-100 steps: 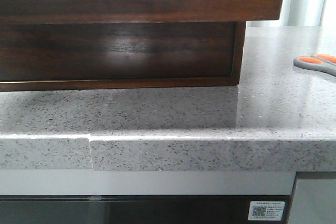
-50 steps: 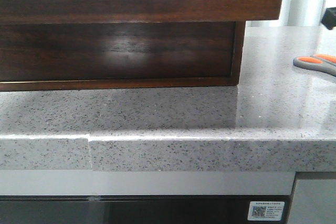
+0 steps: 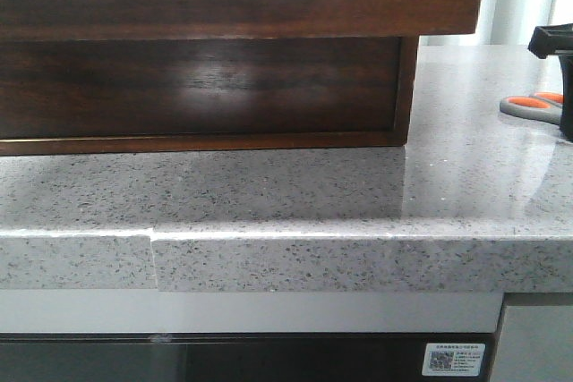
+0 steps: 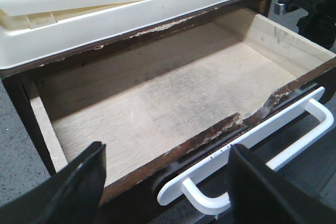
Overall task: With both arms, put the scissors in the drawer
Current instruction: 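Lower the right gripper onto the grey-and-orange scissors and grasp them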
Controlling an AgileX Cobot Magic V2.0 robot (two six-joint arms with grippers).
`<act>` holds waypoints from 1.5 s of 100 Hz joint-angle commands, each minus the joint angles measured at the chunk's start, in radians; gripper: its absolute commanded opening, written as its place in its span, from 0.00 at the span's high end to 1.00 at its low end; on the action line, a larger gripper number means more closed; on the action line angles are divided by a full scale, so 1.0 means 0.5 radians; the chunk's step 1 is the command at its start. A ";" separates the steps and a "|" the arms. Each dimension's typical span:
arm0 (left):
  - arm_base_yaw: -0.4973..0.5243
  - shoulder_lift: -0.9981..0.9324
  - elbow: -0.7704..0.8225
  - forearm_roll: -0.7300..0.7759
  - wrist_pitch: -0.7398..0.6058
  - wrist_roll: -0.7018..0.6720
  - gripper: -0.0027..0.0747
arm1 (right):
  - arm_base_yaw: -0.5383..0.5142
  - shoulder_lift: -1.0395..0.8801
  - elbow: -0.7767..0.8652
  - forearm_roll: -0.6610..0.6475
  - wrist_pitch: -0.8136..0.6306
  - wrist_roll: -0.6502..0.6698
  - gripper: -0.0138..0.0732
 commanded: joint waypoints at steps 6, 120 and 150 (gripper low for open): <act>-0.011 0.021 -0.062 -0.076 -0.154 0.003 0.37 | -0.017 -0.053 -0.046 0.029 0.066 -0.031 0.55; -0.011 0.021 -0.062 -0.076 -0.097 0.003 0.37 | -0.017 -0.173 -0.062 -0.030 0.064 -0.031 0.79; -0.011 0.021 -0.062 -0.076 -0.077 0.003 0.37 | -0.017 -0.099 -0.058 -0.030 0.082 -0.060 0.66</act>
